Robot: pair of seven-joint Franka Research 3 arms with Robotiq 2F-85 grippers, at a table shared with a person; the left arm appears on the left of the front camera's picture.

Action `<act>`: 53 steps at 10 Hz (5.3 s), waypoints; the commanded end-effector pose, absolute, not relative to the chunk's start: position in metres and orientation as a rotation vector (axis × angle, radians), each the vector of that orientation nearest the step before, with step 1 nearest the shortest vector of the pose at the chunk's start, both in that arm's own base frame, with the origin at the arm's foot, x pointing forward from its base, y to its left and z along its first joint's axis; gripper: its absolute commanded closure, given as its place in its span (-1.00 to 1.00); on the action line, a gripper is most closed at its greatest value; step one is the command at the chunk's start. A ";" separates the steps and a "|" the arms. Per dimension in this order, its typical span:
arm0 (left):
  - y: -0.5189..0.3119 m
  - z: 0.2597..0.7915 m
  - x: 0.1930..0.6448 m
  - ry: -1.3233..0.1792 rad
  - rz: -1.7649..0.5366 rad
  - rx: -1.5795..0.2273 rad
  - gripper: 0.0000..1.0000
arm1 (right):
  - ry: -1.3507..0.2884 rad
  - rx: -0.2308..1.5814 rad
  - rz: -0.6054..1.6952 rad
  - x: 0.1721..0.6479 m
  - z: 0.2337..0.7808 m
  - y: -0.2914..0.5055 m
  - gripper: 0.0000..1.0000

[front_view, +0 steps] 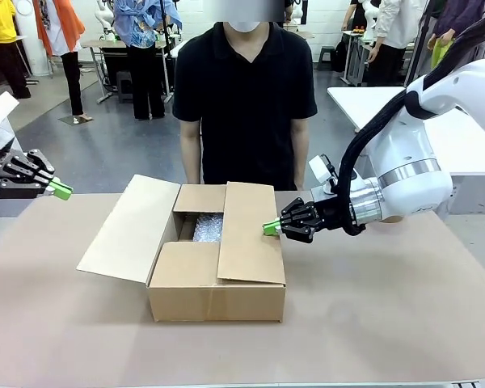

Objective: Wrap the clocks to prevent damage.
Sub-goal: Push the left (or right) flap of the Package Box to close it, then after the human seals the box with tape, release both hands from the side flaps of the Package Box.

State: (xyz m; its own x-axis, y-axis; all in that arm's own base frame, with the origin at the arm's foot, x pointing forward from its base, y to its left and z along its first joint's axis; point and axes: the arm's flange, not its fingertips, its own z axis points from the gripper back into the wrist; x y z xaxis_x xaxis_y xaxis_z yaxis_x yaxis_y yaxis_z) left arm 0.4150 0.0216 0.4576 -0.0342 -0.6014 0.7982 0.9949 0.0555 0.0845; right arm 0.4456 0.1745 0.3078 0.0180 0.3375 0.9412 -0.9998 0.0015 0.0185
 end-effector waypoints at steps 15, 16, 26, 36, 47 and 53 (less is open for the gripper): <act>-0.059 0.324 0.410 -0.904 -1.394 -0.775 0.99 | -0.930 0.959 1.339 0.445 0.304 0.175 0.98; -0.069 0.321 0.412 -0.918 -1.384 -0.823 0.99 | -0.930 0.959 1.339 0.445 0.304 0.175 0.98; -0.136 0.322 0.424 -1.049 -1.361 -0.924 0.99 | -0.930 0.959 1.339 0.445 0.304 0.175 0.98; -0.138 0.304 0.432 -0.977 -1.348 -0.937 0.99 | -0.930 0.959 1.339 0.445 0.304 0.175 0.98; -0.138 0.304 0.432 -0.977 -1.348 -0.937 0.99 | -0.930 0.959 1.339 0.445 0.304 0.175 0.98; -0.138 0.304 0.432 -0.977 -1.348 -0.937 0.99 | -0.930 0.959 1.339 0.445 0.304 0.175 0.98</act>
